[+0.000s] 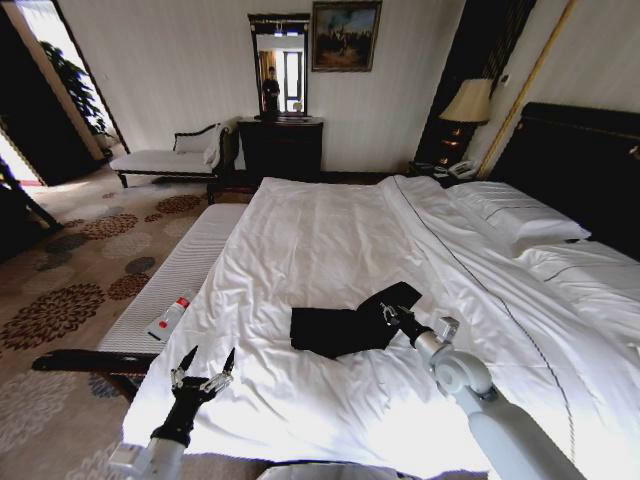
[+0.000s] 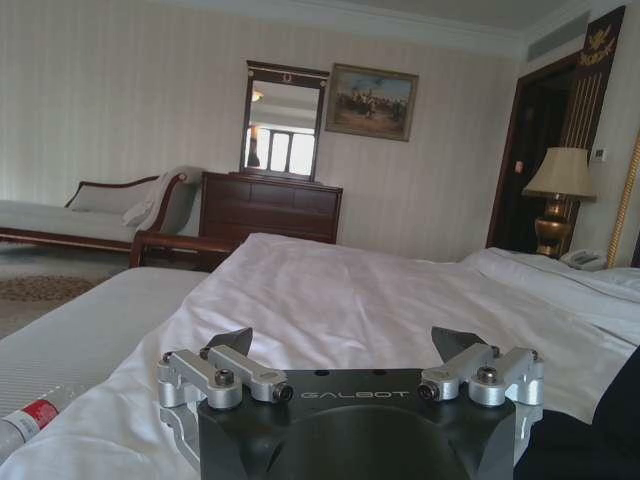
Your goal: Fold the clothes on the bed.
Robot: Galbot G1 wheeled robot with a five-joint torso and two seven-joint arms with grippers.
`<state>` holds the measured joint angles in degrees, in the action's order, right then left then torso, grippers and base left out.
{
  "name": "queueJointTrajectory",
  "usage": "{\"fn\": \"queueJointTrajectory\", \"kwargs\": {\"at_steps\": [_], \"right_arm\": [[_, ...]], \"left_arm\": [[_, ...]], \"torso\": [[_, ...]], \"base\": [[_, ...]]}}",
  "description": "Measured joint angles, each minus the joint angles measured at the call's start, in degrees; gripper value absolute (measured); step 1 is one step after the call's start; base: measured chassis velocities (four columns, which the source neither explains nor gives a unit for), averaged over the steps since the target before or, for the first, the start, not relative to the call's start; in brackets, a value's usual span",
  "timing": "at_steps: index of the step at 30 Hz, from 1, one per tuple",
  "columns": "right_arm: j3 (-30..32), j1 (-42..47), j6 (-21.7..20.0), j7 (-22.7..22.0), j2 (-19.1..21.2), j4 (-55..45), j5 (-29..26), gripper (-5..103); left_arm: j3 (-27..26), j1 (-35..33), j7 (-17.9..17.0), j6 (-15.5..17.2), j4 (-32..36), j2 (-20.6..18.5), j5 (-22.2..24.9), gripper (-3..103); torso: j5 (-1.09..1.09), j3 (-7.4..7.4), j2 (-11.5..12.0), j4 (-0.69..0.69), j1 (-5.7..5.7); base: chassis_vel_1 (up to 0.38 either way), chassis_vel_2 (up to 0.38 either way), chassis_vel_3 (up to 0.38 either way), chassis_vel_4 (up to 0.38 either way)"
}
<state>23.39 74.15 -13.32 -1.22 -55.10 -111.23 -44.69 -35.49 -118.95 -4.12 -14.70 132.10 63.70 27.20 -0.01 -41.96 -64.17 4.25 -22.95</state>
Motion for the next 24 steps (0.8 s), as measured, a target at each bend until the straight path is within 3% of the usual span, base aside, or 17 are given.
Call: {"fn": "queueJointTrajectory", "kwargs": {"at_steps": [24], "right_arm": [[-11.1, -3.8, 1.1, -1.4, -5.1, -0.4, 3.1, 7]], "left_arm": [[0.0, 0.0, 0.0, 0.0, 0.0, 0.0, 0.0, 100]], "torso": [[-0.01, 0.0, 0.0, 0.0, 0.0]], "base": [[0.0, 0.0, 0.0, 0.0]]}}
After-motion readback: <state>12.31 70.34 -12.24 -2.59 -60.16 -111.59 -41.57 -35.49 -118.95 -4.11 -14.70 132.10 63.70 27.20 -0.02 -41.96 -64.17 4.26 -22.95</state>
